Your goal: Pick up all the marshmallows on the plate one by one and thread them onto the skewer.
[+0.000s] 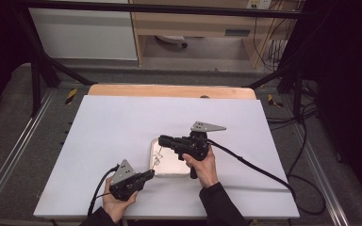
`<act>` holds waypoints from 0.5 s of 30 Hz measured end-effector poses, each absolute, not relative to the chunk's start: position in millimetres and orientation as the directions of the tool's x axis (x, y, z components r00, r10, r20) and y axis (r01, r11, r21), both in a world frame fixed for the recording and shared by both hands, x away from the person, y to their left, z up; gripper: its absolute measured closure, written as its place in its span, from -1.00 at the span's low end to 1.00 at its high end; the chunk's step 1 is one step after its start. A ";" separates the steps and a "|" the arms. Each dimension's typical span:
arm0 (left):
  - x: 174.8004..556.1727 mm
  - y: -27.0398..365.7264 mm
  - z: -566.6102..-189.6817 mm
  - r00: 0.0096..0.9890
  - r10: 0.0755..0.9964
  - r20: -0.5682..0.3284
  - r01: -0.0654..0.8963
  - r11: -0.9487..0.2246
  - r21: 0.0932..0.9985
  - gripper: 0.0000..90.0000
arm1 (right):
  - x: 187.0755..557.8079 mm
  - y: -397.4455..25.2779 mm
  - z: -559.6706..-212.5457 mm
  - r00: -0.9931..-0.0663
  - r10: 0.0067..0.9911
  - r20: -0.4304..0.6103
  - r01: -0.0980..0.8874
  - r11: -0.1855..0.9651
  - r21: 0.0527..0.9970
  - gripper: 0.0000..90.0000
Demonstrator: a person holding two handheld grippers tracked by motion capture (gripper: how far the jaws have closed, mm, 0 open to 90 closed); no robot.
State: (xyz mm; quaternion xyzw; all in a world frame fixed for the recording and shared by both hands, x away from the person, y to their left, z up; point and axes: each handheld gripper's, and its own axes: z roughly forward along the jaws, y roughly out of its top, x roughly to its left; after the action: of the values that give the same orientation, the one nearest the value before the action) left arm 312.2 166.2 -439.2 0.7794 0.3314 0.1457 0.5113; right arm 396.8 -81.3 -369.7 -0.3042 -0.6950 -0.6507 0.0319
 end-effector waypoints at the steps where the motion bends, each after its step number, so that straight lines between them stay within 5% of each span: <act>1: 312.2 166.1 -439.4 0.737 0.667 -0.113 0.369 -0.257 0.893 0.98 | 396.3 -80.6 -370.5 -0.813 0.380 0.442 0.465 -0.033 0.885 0.82; 15: 311.7 165.8 -438.4 0.736 0.670 -0.102 0.363 -0.263 0.894 0.98 | 391.6 -77.1 -375.5 -0.821 0.366 0.437 0.457 -0.036 0.889 0.83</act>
State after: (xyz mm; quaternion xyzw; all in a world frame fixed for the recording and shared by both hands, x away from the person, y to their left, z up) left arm 311.7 165.8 -438.4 0.7804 0.3309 0.1504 0.5088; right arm 391.6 -77.1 -375.5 -0.2968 -0.6933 -0.6557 0.0347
